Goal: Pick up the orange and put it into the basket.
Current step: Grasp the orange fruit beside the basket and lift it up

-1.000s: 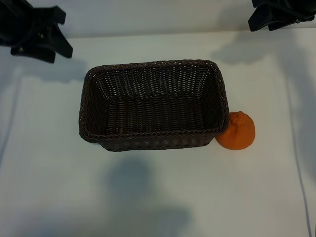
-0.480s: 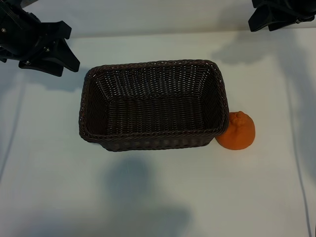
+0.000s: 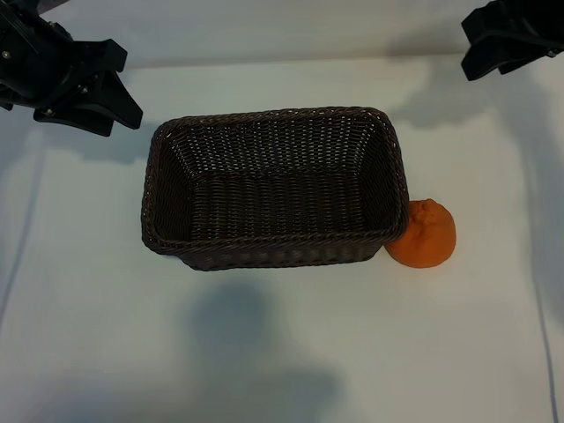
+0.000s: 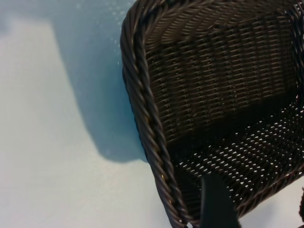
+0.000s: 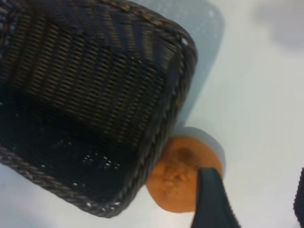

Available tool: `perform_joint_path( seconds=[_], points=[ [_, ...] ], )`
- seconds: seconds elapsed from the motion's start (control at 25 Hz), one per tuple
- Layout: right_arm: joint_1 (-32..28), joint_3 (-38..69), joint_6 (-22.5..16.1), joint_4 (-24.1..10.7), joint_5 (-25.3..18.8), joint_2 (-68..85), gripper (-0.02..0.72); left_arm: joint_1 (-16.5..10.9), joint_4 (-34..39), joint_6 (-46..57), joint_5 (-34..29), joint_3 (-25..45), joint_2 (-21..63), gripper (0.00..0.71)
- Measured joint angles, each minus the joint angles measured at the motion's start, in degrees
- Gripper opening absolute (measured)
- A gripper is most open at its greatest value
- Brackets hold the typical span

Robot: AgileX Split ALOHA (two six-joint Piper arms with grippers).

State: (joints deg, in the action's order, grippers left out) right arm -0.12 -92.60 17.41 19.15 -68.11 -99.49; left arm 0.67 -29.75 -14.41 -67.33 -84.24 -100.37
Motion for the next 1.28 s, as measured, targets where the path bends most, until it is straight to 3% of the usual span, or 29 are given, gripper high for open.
perform_joint_path(
  seconds=[0.2,0.4,0.96,1.28],
  points=[
    [0.0,0.0,-0.3,-3.0,-0.7,-0.9,0.490,0.0,0.0,0.0,0.0,0.0,0.0,0.458],
    [0.0,0.0,-0.3,-3.2,-1.4,-2.8,0.566,0.0,0.0,-0.1,0.0,0.0,0.0,0.458],
    [0.0,9.5,-0.2,-2.9,-1.2,-4.8,0.566,0.0,0.0,-0.3,0.0,0.0,0.0,0.458],
    [0.0,16.4,0.7,1.5,2.6,-4.8,0.566,0.0,0.0,-0.3,0.0,0.0,0.0,0.458]
  ],
)
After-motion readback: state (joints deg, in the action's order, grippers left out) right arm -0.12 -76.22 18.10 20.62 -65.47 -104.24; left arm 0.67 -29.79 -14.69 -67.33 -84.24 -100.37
